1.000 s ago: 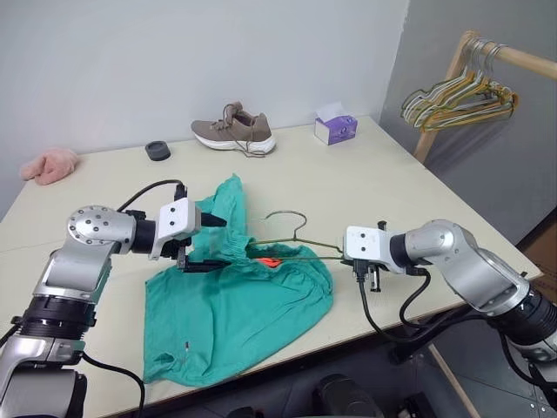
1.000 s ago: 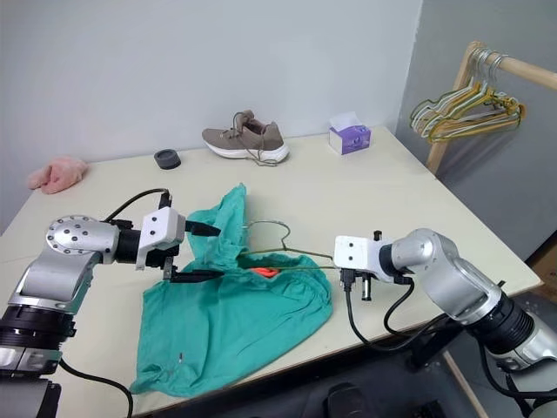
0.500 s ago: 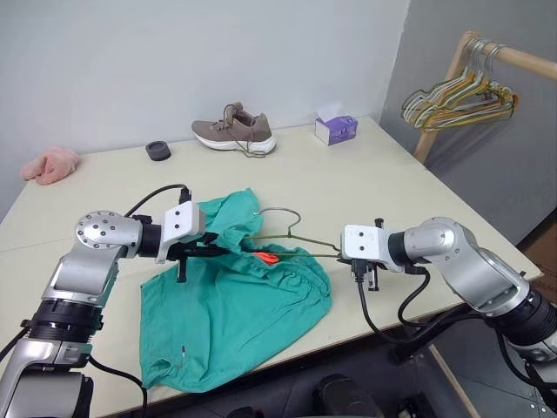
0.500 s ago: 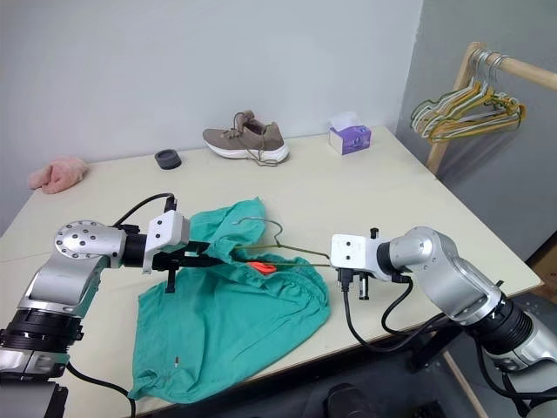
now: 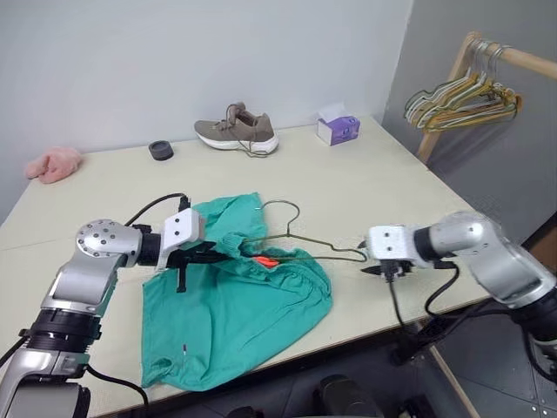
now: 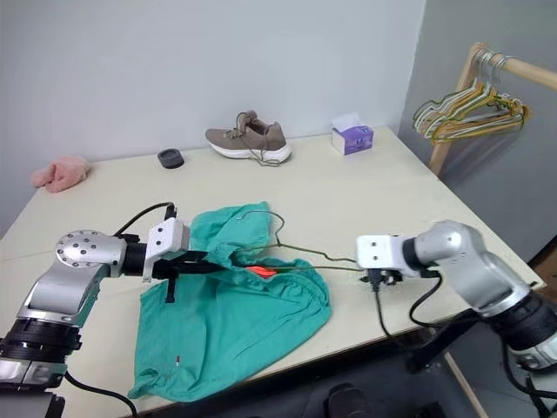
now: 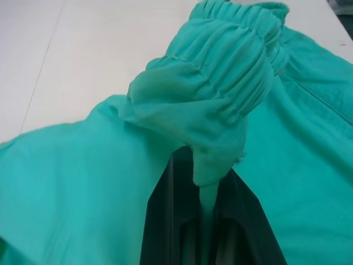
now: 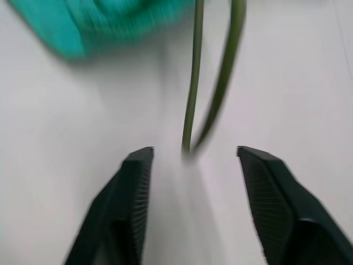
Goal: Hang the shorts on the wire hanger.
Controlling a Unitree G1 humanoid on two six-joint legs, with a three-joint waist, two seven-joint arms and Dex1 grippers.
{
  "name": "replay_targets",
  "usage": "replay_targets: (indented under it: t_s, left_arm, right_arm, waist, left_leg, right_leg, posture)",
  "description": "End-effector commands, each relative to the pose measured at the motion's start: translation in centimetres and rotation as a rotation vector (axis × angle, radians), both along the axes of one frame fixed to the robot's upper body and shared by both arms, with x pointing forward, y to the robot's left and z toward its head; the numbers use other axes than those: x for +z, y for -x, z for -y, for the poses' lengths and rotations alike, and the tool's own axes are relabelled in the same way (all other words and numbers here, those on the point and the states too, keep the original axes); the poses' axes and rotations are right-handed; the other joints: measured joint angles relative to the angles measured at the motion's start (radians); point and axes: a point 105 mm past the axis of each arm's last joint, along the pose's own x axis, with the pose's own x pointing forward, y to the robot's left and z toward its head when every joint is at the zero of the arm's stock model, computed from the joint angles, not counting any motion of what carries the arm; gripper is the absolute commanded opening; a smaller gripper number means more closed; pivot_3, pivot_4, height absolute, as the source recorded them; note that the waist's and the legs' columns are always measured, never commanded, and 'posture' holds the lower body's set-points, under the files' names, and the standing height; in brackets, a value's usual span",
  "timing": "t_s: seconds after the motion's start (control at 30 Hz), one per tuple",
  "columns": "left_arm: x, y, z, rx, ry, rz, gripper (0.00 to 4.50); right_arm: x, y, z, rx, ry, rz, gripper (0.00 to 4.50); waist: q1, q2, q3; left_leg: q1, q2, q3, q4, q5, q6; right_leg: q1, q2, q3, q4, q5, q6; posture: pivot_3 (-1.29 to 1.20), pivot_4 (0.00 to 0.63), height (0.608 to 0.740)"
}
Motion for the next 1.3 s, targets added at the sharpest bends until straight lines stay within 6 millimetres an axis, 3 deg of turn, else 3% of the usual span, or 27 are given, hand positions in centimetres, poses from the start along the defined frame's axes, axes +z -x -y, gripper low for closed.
replay_targets:
  t_s: [0.03, 0.1, 0.23, 0.37, 0.57, 0.8, 0.9, 1.07, 1.23, 1.3]
  left_arm:
    - [1.8, -0.4, -0.5, 0.039, 0.035, 0.064, 0.0]
    - [2.1, -0.6, -0.8, 0.065, 0.051, 0.078, 0.0]
    - [3.4, -1.3, -0.9, 0.121, 0.133, 0.092, 0.0]
    - [3.9, -1.4, -0.7, 0.132, 0.169, 0.086, 0.0]
    - [4.2, -1.3, -0.6, 0.136, 0.18, 0.083, 0.0]
    - [4.4, -1.3, -0.6, 0.144, 0.187, 0.086, 0.0]
    - [4.4, -1.3, -0.6, 0.149, 0.19, 0.086, 0.0]
    - [4.4, -1.1, -0.7, 0.164, 0.206, 0.079, 0.0]
    - [4.8, -0.5, -0.8, 0.171, 0.248, 0.044, 0.0]
    - [5.1, 0.1, -1.0, 0.165, 0.271, 0.005, 0.0]
  right_arm:
    - [1.2, -0.3, 1.5, -0.055, -0.015, 0.042, 3.74]
    - [1.0, 0.4, 1.6, -0.104, -0.083, -0.011, 4.47]
    - [0.3, 2.6, -1.5, -0.172, -0.326, -0.179, 4.49]
    - [-1.4, 3.0, -4.3, -0.298, -0.489, -0.281, 4.49]
    - [-2.2, 3.7, -7.6, -0.344, -0.611, -0.411, 4.49]
    - [-3.2, 3.8, -9.7, -0.388, -0.665, -0.546, 4.49]
    - [-3.9, 3.3, -10.2, -0.421, -0.668, -0.538, 3.65]
    - [-4.5, 2.8, -10.3, -0.447, -0.666, -0.486, 1.83]
    - [-4.4, 2.2, -8.9, -0.477, -0.674, -0.433, 0.03]
    - [-4.0, 1.5, -7.8, -0.5, -0.691, -0.409, 0.01]
  waist:
    - [0.0, 0.0, 0.0]
    - [0.0, 0.0, 0.0]
    - [-0.004, 0.0, 0.0]
    - [-0.001, 0.0, -0.001]
    - [0.007, -0.001, -0.001]
    - [0.011, -0.001, -0.002]
    - [0.012, -0.001, -0.002]
    - [0.015, -0.001, -0.002]
    - [0.016, -0.001, -0.002]
    - [0.016, -0.001, -0.002]
  left_leg:
    - [0.0, 0.0, 0.0, 0.0, 0.0, 0.0]
    - [0.001, 0.0, 0.0, 0.0, 0.0, 0.0]
    - [0.001, 0.0, 0.0, 0.0, 0.0, 0.0]
    - [0.001, 0.0, -0.001, 0.0, 0.0, 0.0]
    - [0.0, 0.0, -0.001, 0.0, 0.0, 0.0]
    - [0.001, 0.0, -0.001, 0.0, 0.0, 0.0]
    - [0.001, 0.0, -0.001, 0.0, 0.0, 0.0]
    - [0.001, 0.0, -0.001, 0.0, 0.0, 0.0]
    - [0.001, 0.0, -0.001, 0.0, 0.0, 0.0]
    - [0.001, 0.0, 0.0, 0.0, 0.0, 0.0]
  right_leg:
    - [0.0, 0.0, 0.0, 0.0, 0.0, 0.0]
    - [0.0, 0.0, 0.0, 0.001, 0.0, 0.0]
    - [0.0, 0.0, 0.0, 0.001, 0.0, 0.0]
    - [0.001, 0.001, 0.0, 0.001, 0.0, 0.0]
    - [0.0, 0.0, 0.0, 0.001, 0.001, -0.001]
    - [0.0, 0.0, 0.0, 0.001, 0.001, -0.001]
    - [0.0, 0.0, 0.0, 0.001, 0.001, -0.001]
    - [0.0, 0.0, 0.0, 0.001, 0.001, -0.001]
    - [0.0, 0.0, 0.0, 0.001, 0.001, 0.0]
    - [0.0, 0.0, 0.001, 0.001, 0.0, 0.0]
  posture:
    - [-0.29, 0.0, 0.74]
    - [-0.29, 0.0, 0.74]
    - [-0.29, 0.0, 0.74]
    - [-0.29, 0.0, 0.74]
    - [-0.28, 0.0, 0.74]
    - [-0.27, 0.0, 0.74]
    - [-0.27, 0.0, 0.74]
    - [-0.26, 0.0, 0.74]
    - [-0.26, 0.0, 0.74]
    - [-0.26, 0.0, 0.74]
